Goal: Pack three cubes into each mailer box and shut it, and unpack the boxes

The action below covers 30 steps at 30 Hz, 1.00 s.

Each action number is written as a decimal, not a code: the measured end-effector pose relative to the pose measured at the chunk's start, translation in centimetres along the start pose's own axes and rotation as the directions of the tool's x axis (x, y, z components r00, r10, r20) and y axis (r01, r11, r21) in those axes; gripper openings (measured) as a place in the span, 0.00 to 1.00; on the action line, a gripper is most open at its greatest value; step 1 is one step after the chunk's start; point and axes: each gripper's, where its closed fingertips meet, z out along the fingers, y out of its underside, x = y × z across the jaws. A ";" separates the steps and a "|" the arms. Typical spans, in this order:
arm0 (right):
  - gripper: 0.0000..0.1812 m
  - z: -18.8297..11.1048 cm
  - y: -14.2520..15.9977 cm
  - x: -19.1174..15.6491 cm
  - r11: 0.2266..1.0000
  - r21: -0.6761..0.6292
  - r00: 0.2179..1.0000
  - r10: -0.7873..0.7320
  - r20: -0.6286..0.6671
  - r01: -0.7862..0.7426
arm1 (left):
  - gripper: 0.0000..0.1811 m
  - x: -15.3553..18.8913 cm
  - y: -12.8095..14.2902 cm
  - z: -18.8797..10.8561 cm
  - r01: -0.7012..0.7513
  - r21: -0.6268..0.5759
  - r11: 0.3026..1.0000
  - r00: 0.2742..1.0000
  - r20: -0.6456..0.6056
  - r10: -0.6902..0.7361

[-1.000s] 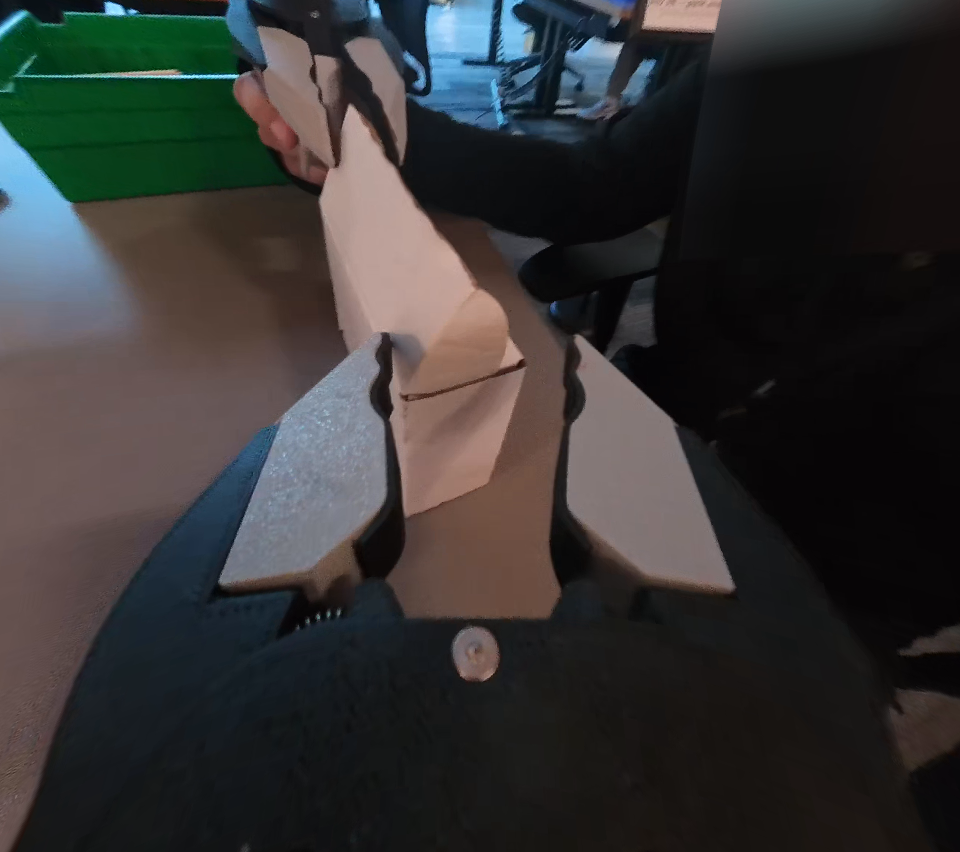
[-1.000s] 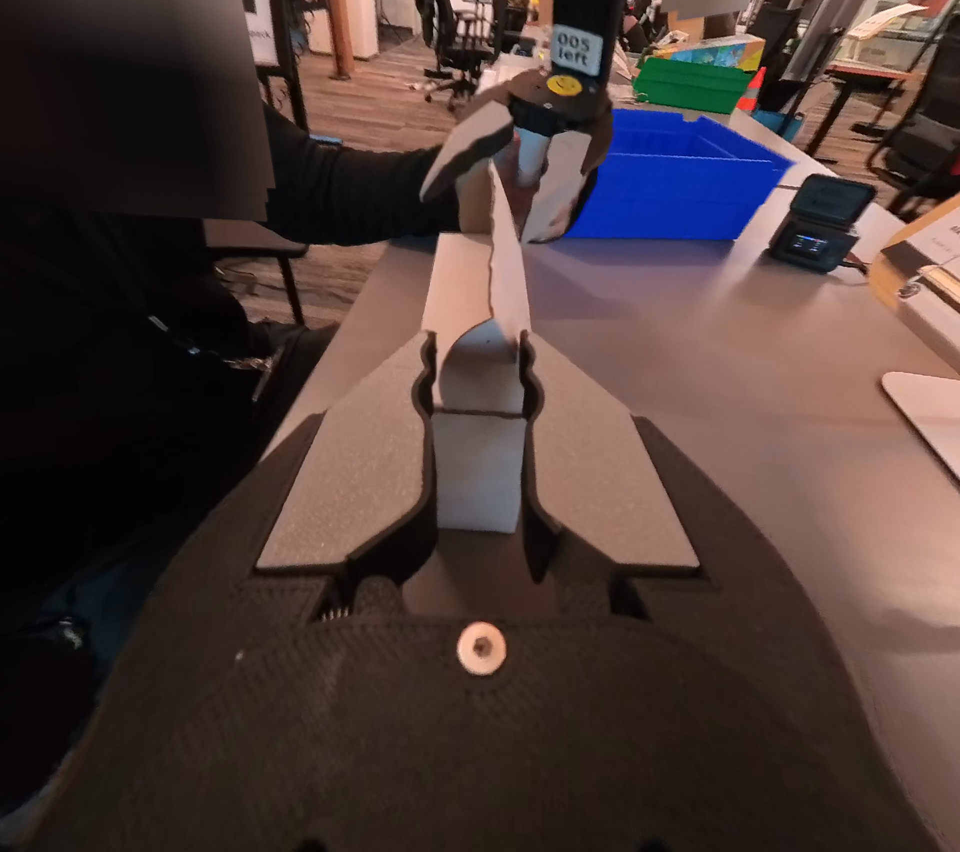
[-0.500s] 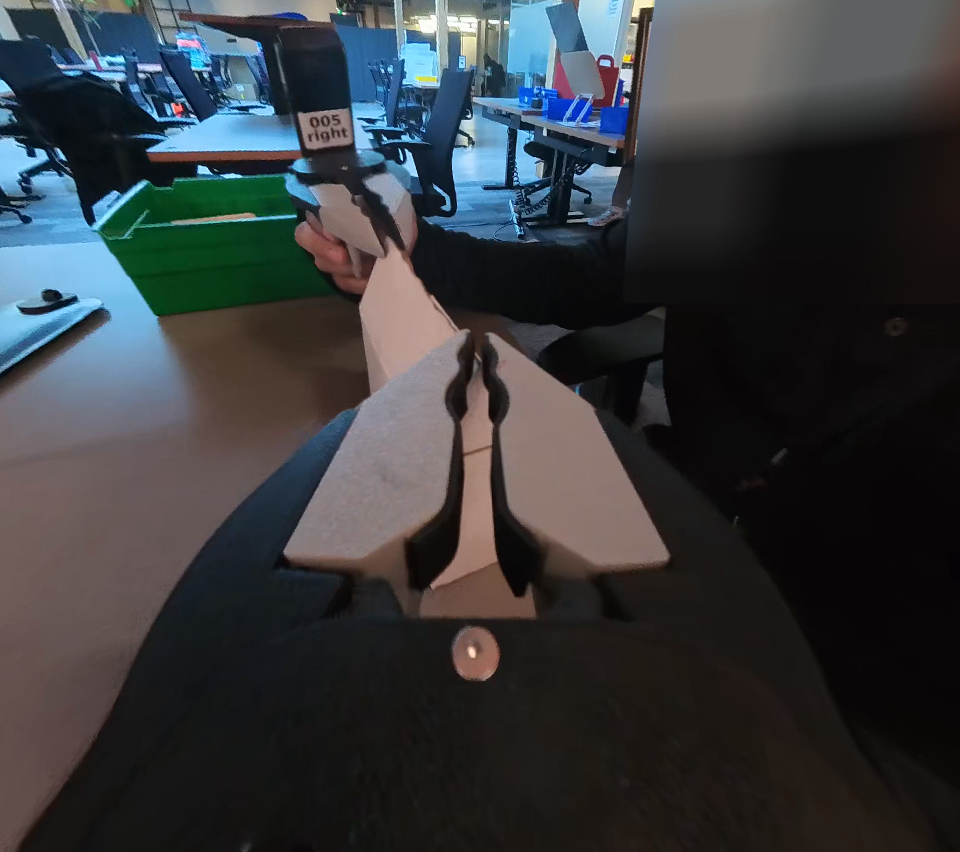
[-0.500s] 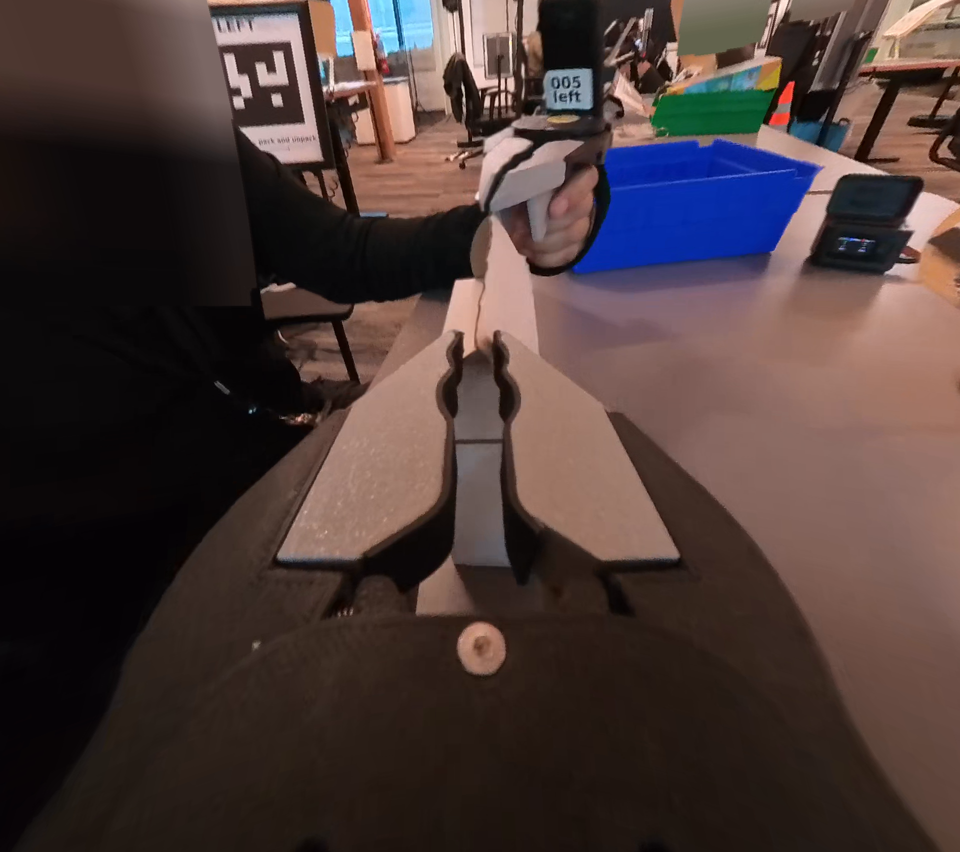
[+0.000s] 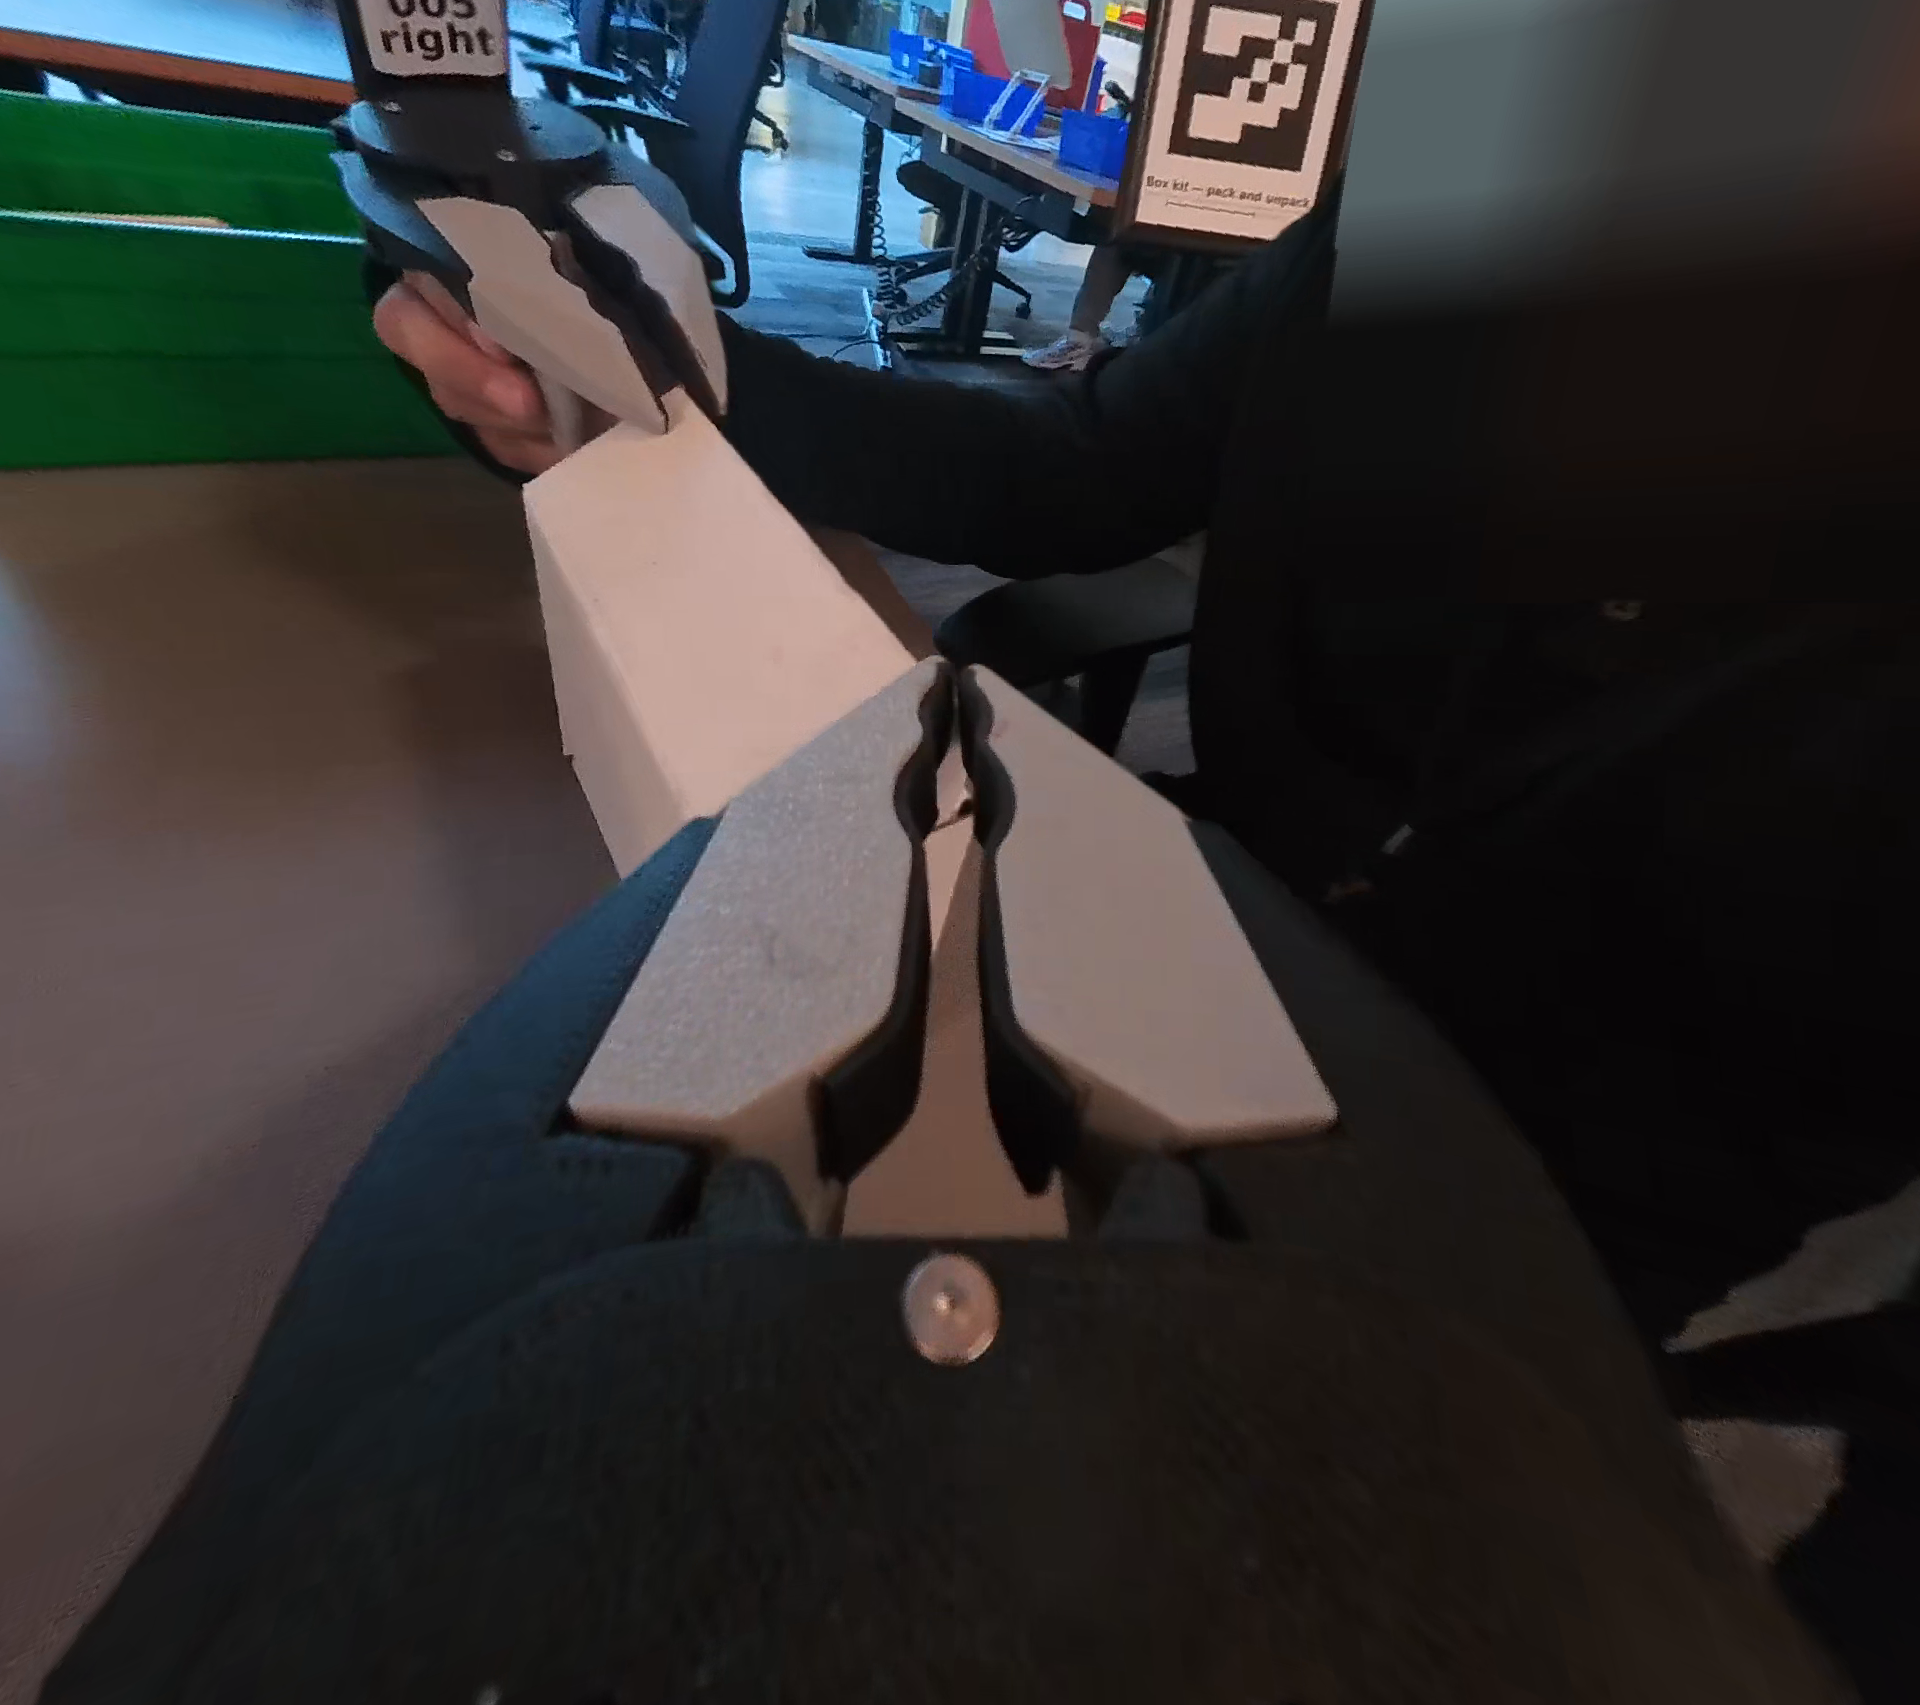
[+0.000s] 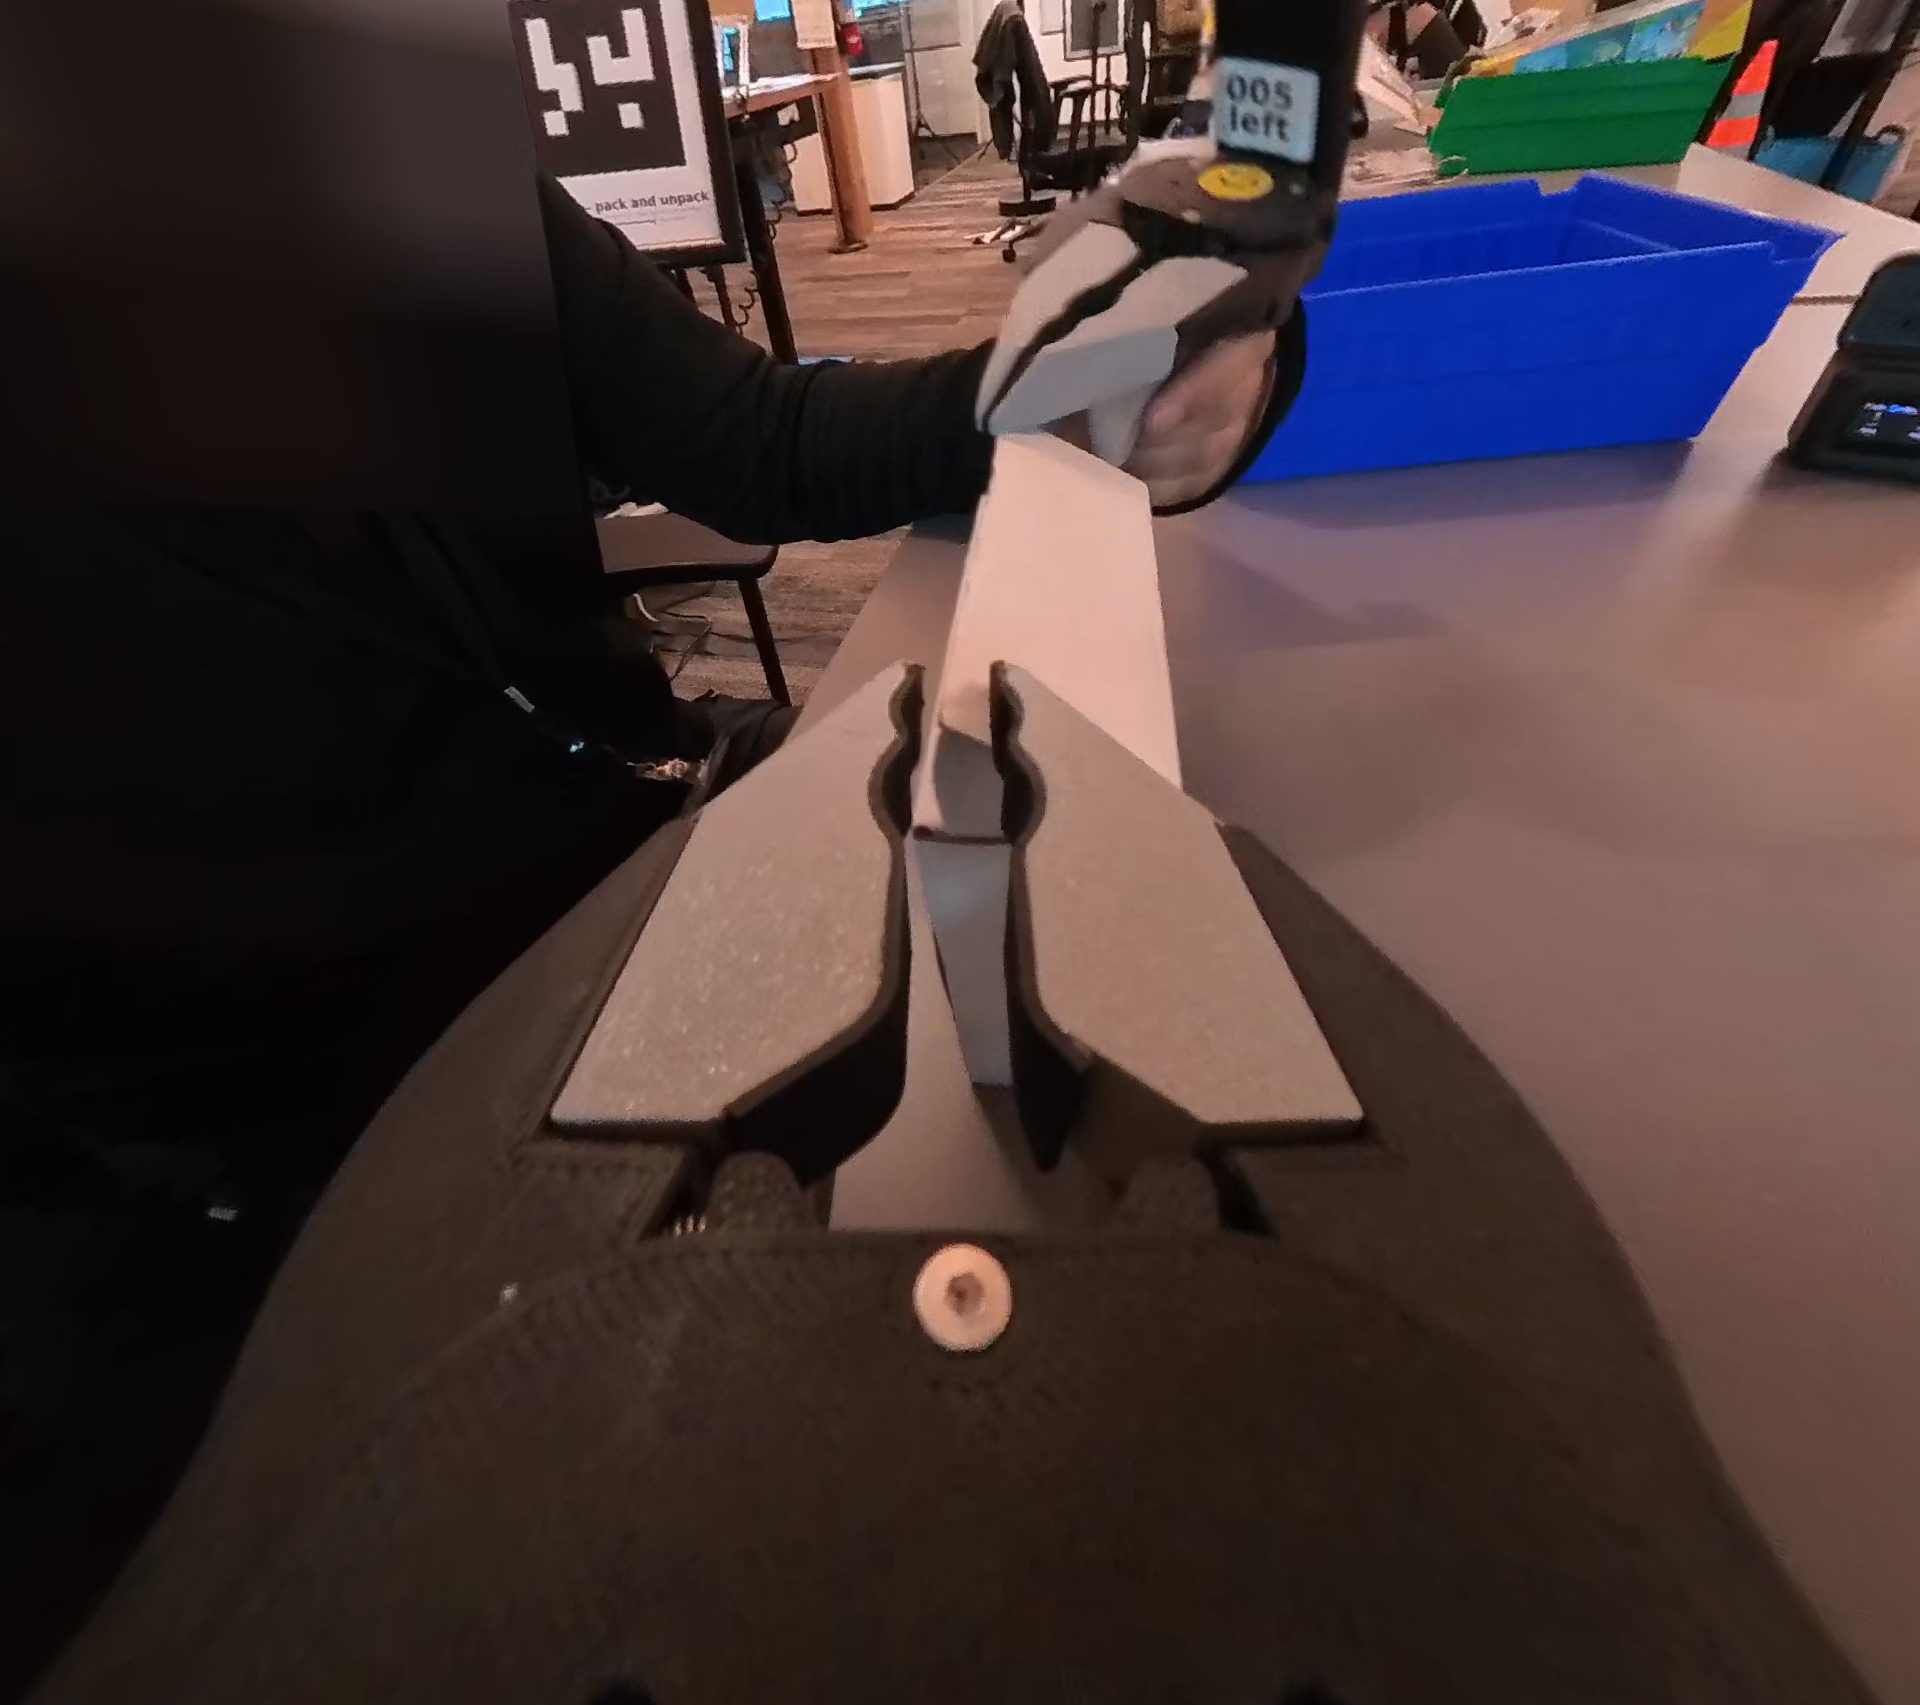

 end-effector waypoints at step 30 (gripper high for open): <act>0.00 -0.5 -1.8 -0.5 0.994 0.068 0.996 -0.083 -0.043 0.086 | 0.00 0.0 2.3 0.6 0.128 -0.068 0.989 0.988 -0.073 -0.133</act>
